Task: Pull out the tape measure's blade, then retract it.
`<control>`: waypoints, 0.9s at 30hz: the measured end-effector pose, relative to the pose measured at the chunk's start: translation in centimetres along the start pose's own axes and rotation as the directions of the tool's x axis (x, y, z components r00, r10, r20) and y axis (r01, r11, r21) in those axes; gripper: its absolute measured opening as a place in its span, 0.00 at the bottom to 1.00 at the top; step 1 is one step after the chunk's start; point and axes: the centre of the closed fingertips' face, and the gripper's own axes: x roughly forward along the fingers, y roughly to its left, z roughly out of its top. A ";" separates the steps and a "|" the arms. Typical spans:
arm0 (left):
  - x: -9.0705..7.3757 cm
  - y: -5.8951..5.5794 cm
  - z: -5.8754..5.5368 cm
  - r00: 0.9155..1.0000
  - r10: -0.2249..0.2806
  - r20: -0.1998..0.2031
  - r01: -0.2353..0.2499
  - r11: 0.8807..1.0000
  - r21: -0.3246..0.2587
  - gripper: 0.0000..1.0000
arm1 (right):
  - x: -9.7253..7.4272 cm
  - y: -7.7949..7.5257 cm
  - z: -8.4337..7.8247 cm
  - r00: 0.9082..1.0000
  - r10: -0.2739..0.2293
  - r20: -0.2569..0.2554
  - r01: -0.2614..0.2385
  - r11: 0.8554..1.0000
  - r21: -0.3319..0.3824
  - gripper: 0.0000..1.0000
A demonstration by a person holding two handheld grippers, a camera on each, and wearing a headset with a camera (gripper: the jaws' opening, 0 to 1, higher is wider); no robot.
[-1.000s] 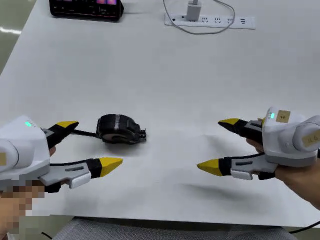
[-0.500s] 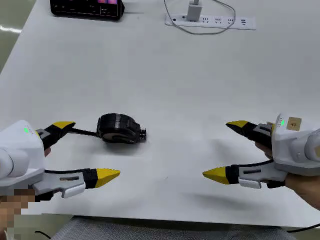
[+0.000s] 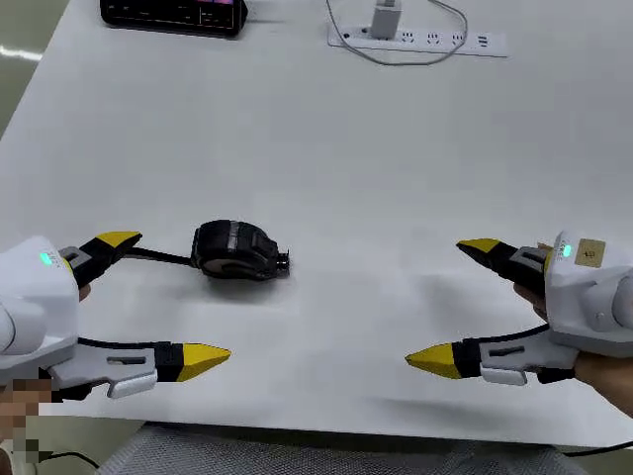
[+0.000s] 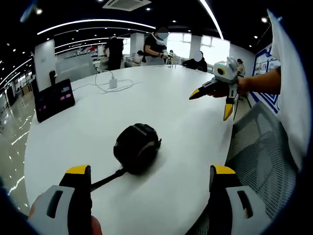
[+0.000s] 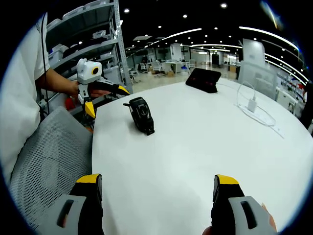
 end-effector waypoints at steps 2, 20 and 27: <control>0.0 0.0 0.0 1.000 -0.003 -0.002 0.003 1.000 -0.001 0.99 | 0.0 0.0 -0.2 1.000 0.002 -0.008 -0.002 1.000 -0.003 0.95; -0.3 -0.2 -0.2 1.000 -0.020 -0.007 0.020 0.999 0.031 0.99 | -0.6 0.4 -0.5 1.000 0.011 -0.027 -0.011 1.000 -0.001 0.99; -0.3 -0.1 -0.4 1.000 -0.020 -0.009 0.020 0.999 0.028 0.99 | -0.8 0.5 -0.6 0.999 0.010 -0.031 -0.010 1.000 0.004 0.98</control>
